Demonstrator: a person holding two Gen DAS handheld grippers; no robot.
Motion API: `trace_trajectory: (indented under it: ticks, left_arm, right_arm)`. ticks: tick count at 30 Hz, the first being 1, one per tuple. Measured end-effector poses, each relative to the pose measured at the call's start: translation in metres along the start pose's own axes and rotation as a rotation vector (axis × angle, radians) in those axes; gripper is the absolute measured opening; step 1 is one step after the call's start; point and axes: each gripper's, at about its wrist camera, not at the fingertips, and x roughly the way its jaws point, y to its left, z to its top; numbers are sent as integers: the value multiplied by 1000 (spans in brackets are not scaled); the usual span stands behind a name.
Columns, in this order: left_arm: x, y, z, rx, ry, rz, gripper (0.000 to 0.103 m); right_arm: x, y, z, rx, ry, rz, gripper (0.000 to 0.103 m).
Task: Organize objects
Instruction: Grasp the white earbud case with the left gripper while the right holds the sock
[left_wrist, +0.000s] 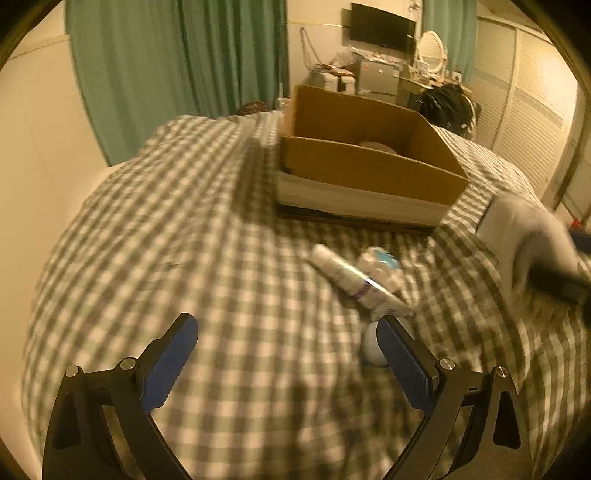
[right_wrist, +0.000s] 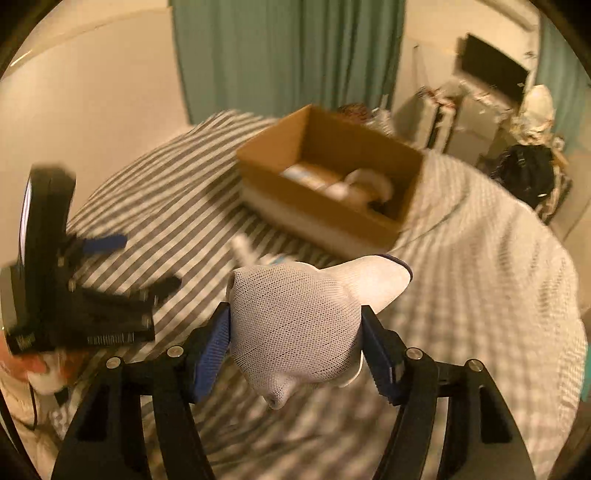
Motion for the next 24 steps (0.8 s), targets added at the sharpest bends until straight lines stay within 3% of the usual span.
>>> trace_trajectory:
  ticks: [4, 8, 10, 16, 19, 21, 24]
  left_arm:
    - [19, -30, -3, 64, 17, -38, 100]
    - [46, -53, -13, 130, 83, -107, 98]
    - [57, -60, -18, 156, 109, -111, 85]
    - [75, -73, -19, 192, 157, -177, 63]
    - [88, -78, -20, 203, 203, -206, 61]
    - [91, -79, -19, 197, 213, -218, 52]
    - [87, -79, -21, 202, 205, -222, 52]
  right_arm:
    - [1, -18, 8, 17, -24, -29, 67]
    - [11, -28, 7, 42, -16, -14, 67]
    - [17, -31, 5, 51, -4, -3, 67]
    - [29, -37, 1, 71, 17, 23, 67]
    - [32, -39, -2, 80, 25, 32, 67]
    - [34, -40, -3, 83, 26, 37, 67]
    - [32, -40, -4, 82, 23, 35, 67]
